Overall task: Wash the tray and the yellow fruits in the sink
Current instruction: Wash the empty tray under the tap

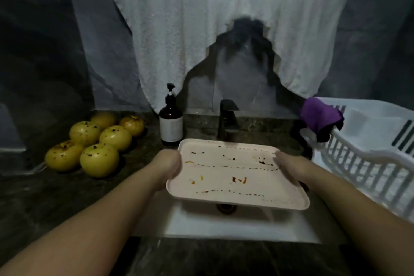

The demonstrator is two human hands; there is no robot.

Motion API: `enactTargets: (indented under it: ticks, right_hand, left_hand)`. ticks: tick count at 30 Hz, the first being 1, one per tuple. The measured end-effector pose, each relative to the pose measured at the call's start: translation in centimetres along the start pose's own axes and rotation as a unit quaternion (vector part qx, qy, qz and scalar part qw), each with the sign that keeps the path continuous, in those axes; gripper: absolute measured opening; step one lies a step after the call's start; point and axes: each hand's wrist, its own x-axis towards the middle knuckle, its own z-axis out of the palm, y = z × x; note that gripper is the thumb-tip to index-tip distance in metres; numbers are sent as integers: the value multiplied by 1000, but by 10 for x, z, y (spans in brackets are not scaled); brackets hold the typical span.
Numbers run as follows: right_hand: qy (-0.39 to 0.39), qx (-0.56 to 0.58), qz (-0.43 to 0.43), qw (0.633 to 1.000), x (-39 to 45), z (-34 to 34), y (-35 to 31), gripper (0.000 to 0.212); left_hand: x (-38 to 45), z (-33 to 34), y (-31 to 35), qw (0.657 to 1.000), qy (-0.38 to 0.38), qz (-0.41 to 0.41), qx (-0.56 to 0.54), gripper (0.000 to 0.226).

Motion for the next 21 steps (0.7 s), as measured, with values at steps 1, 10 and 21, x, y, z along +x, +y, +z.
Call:
enactTargets:
  ticks: [1,10,21]
  right_hand:
    - [-4,-14,3,1000,2,0,1,81]
    - [127,-72,-250,957,10,-12,-72,42]
    - [-83,94,-210,970,22,26,-131,60]
  left_hand:
    - [1,1,-1,1000,2,-3,8,28]
    - [18,17,-14,1000,-2,-9,-18,31]
    - [17,13,-23,996,6,59,66,34]
